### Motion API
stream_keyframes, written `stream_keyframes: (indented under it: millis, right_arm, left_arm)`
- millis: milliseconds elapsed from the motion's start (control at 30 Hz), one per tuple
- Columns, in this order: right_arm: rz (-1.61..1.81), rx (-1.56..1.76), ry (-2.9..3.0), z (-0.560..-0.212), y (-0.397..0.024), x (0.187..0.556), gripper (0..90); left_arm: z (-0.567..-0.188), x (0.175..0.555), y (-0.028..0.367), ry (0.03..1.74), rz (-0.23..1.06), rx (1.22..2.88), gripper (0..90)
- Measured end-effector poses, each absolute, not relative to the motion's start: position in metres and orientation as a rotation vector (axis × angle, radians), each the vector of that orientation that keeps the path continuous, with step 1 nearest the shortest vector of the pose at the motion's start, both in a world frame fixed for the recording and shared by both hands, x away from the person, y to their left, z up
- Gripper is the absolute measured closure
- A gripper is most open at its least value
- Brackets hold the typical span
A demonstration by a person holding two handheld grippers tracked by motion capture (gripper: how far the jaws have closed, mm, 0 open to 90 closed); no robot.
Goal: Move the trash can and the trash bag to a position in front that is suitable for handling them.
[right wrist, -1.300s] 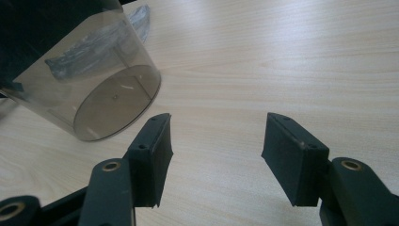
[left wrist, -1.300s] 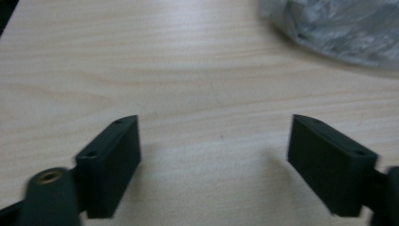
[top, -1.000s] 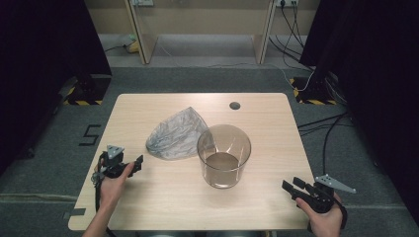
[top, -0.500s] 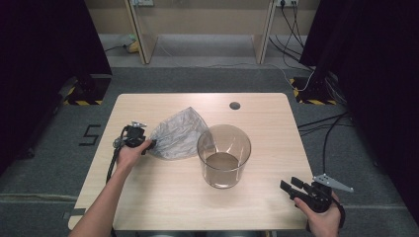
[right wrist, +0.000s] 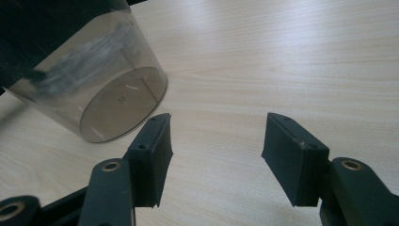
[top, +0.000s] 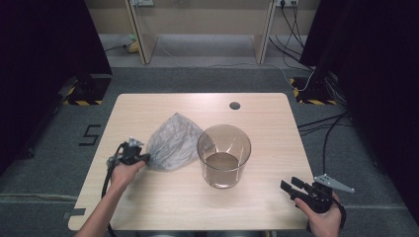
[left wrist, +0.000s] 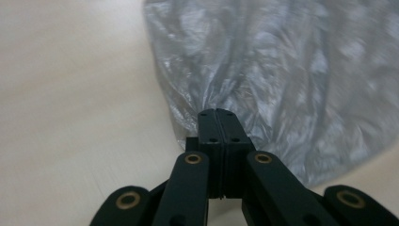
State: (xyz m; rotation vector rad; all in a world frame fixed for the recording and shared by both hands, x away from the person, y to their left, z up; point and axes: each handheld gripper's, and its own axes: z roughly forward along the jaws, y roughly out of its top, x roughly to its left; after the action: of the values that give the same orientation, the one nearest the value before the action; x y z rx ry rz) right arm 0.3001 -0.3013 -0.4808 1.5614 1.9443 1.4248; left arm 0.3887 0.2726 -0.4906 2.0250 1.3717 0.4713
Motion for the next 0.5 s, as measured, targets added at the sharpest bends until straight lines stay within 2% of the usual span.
stream_keyframes:
  millis: [33, 133, 200, 267, 367, 433, 500]
  right_arm:
    - [1.425, 1.563, 1.942, -0.480, -0.301, 0.300, 42.3]
    - [1.429, 1.566, 1.933, -0.479, -0.302, 0.299, 42.2]
    - [1.429, 1.569, 1.929, -0.479, -0.303, 0.299, 42.1]
    - [1.433, 1.571, 1.925, -0.478, -0.302, 0.300, 42.1]
    - [1.434, 1.568, 1.931, -0.478, -0.299, 0.301, 41.8]
    - [1.437, 1.567, 1.934, -0.478, -0.297, 0.301, 41.7]
    - [1.438, 1.566, 1.939, -0.478, -0.295, 0.302, 41.7]
  left_arm:
    - [-0.489, 0.364, 0.271, 1.404, 0.476, 1.968, 85.6]
    - [-0.487, 0.317, 0.268, 1.403, 0.489, 1.915, 60.5]
    - [-0.486, 0.306, 0.269, 1.385, 0.521, 1.912, 51.3]
    - [-0.483, 0.312, 0.276, 1.404, 0.536, 1.872, 42.3]
    - [-0.483, 0.339, 0.281, 1.459, 0.524, 1.851, 39.4]
    - [-0.490, 0.357, 0.277, 1.474, 0.450, 1.871, 41.4]
    - [-0.499, 0.368, 0.273, 1.490, 0.465, 1.945, 43.8]
